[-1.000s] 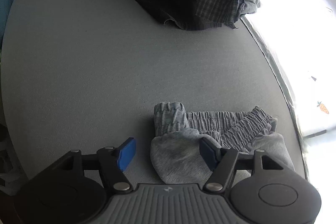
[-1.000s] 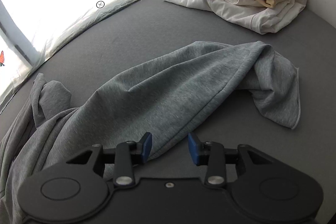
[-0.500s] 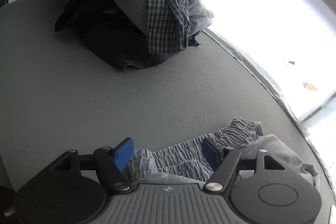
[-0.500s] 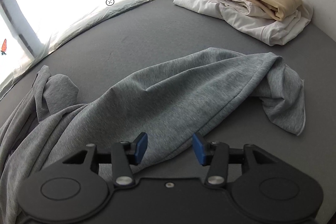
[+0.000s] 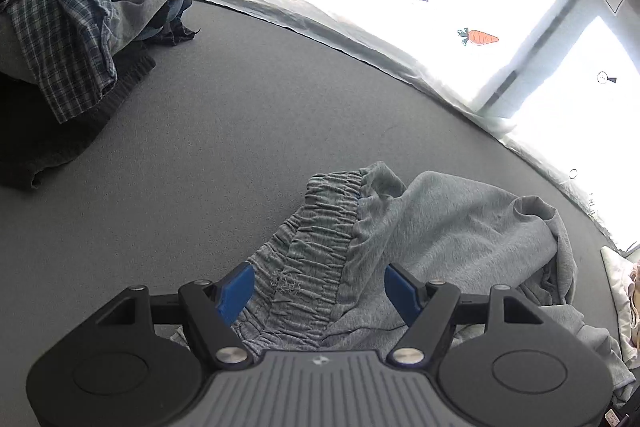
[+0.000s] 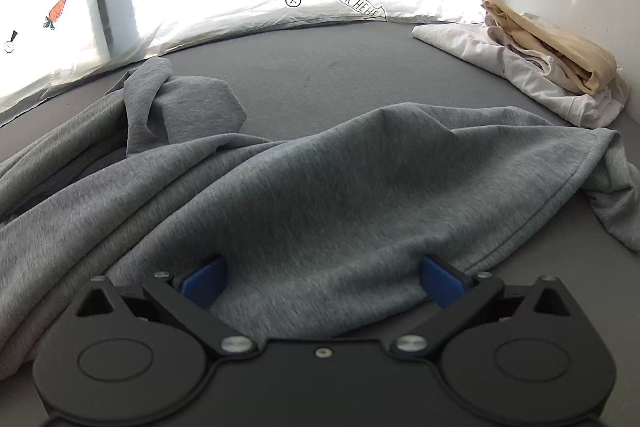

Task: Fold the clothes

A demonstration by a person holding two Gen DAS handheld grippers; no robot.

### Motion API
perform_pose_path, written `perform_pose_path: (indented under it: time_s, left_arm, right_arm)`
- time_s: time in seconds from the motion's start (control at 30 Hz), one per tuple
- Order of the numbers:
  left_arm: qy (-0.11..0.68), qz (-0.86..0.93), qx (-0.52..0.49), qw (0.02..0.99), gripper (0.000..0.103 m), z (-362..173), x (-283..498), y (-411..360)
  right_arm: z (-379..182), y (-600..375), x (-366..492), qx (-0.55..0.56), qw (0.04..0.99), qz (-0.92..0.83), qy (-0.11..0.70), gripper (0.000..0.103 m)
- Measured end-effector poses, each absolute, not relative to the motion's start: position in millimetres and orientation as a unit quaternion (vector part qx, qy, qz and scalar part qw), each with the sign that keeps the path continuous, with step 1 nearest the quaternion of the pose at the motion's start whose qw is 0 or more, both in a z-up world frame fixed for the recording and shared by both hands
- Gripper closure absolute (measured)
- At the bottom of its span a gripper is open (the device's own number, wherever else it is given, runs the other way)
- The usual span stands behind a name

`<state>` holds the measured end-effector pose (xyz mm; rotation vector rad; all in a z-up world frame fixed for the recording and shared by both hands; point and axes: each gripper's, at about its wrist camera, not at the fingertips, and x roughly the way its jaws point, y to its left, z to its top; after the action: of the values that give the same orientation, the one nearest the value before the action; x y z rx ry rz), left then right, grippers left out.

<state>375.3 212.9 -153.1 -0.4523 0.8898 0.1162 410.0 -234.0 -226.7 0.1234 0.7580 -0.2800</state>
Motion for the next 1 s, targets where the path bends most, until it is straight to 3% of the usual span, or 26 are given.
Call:
perform_pose_path:
  time_s: [0.27, 0.3, 0.33, 0.37, 0.4, 0.5, 0.8, 0.9, 1.0]
  left_arm:
    - [0.456, 0.001, -0.215, 0.864, 0.033, -191, 436, 227]
    - [0.455, -0.004, -0.22, 0.863, 0.041, -194, 440, 230]
    - [0.454, -0.006, -0.224, 0.863, 0.059, -196, 442, 232]
    - [0.452, -0.008, -0.228, 0.863, 0.065, -198, 445, 235]
    - [0.445, -0.007, -0.233, 0.864, 0.079, -198, 447, 239]
    - [0.42, 0.017, -0.232, 0.877, 0.089, -186, 452, 251]
    - [0.334, 0.111, -0.235, 0.906, 0.091, -143, 514, 318]
    - [0.372, 0.11, -0.239, 0.89, 0.09, -155, 539, 323]
    - [0.403, 0.121, -0.226, 0.879, 0.076, -168, 545, 312]
  right_arm:
    - [-234, -225, 406, 0.055, 0.93, -0.158, 0.327, 0.0]
    - [-234, -224, 406, 0.055, 0.93, -0.158, 0.327, 0.0]
    - [-234, -223, 406, 0.055, 0.93, -0.159, 0.327, 0.0]
    - [-234, -223, 406, 0.055, 0.93, -0.159, 0.327, 0.0]
    - [-234, -223, 407, 0.054, 0.93, -0.159, 0.327, 0.0]
    - [-235, -223, 407, 0.053, 0.93, -0.159, 0.327, 0.0]
    - [-235, -224, 406, 0.052, 0.93, -0.159, 0.328, 0.0]
    - [-235, -225, 406, 0.053, 0.93, -0.159, 0.328, 0.0]
    - [-235, -226, 406, 0.054, 0.93, -0.159, 0.327, 0.0]
